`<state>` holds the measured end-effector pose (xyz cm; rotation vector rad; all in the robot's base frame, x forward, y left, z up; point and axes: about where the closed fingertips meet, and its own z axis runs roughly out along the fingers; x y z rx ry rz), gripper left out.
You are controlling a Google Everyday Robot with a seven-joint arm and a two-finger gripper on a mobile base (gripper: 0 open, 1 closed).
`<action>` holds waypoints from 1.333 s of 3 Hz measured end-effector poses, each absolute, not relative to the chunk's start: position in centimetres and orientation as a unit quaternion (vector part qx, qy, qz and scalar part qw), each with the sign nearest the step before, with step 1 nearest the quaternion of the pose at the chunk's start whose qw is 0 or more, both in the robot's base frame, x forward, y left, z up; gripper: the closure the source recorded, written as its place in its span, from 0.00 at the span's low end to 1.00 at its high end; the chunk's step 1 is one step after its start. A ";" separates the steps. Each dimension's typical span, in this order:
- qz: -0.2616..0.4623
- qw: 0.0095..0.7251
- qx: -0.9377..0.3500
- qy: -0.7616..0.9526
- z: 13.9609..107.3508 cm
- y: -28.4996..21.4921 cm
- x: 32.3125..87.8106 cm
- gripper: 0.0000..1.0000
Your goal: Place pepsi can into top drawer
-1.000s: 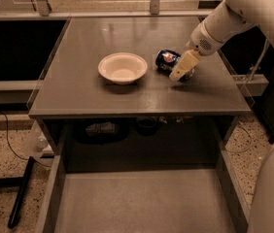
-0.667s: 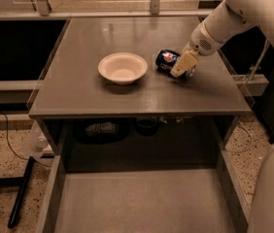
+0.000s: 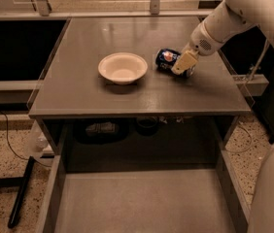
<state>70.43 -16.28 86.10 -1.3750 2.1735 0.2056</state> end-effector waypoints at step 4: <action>0.104 0.278 -0.527 0.796 87.5 -16.2 67.4 1.00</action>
Offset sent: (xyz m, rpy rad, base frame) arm 0.0000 0.0000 0.0000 0.0000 0.0000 0.0000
